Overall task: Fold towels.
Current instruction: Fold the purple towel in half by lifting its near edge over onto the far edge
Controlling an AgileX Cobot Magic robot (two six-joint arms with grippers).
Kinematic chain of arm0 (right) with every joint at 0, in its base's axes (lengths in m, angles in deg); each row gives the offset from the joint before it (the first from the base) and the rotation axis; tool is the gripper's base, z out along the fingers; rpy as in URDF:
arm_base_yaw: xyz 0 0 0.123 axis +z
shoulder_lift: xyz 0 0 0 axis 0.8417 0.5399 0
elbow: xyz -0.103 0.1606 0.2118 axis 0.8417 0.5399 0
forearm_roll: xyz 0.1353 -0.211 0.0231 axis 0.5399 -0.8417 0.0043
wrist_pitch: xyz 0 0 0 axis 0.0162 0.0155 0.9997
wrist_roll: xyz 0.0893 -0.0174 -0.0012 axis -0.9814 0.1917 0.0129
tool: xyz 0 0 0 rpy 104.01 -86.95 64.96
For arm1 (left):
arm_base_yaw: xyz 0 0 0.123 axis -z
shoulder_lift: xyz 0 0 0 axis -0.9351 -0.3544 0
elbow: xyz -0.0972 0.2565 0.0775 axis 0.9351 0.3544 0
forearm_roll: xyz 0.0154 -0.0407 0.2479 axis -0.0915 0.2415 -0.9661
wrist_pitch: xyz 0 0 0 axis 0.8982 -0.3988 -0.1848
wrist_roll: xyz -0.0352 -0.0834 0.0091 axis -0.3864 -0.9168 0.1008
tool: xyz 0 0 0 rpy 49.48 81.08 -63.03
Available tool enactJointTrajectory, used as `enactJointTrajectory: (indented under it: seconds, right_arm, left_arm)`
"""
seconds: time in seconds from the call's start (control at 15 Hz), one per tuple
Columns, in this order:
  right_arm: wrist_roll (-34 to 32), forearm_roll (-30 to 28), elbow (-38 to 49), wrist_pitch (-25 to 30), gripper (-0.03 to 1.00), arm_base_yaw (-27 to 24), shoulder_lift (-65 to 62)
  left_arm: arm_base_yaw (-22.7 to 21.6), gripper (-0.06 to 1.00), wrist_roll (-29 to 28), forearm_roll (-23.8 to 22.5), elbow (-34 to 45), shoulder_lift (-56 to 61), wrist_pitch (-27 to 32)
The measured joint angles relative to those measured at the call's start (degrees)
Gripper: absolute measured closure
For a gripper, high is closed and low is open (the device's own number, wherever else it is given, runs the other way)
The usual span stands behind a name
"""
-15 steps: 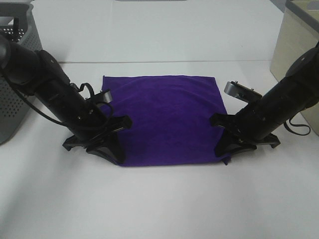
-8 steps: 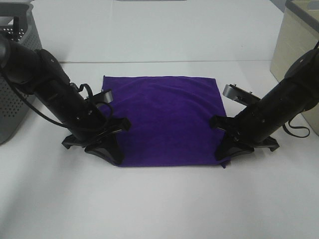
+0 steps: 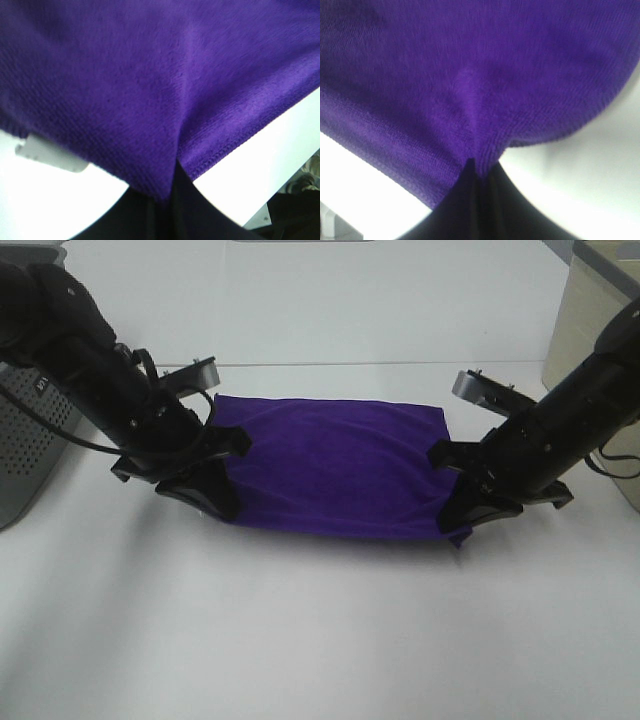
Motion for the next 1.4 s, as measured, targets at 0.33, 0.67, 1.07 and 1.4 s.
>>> enactJointTrajectory:
  seconds: [0.33, 0.67, 1.07, 1.4]
  right_arm:
    - [-6.3, -9.5, -18.1, -0.4, 0.94, 0.0, 3.4]
    - [-11.9, -19.1, -34.2, -0.3, 0.94, 0.0, 11.9]
    - [-12.0, -19.1, -39.1, -4.1, 0.94, 0.0, 18.1]
    - [-12.0, -16.5, -41.1, -6.0, 0.94, 0.0, 22.9]
  left_arm:
    - [0.0, 0.94, 0.0, -1.1, -13.2, -2.0, -5.6]
    - [0.0, 0.94, -1.1, -5.8, -27.4, -10.8, -7.2]
    - [0.0, 0.94, -1.8, -11.6, -37.0, -18.9, -9.7]
    - [-0.1, 0.94, -2.9, -14.7, -38.4, -21.8, -10.1]
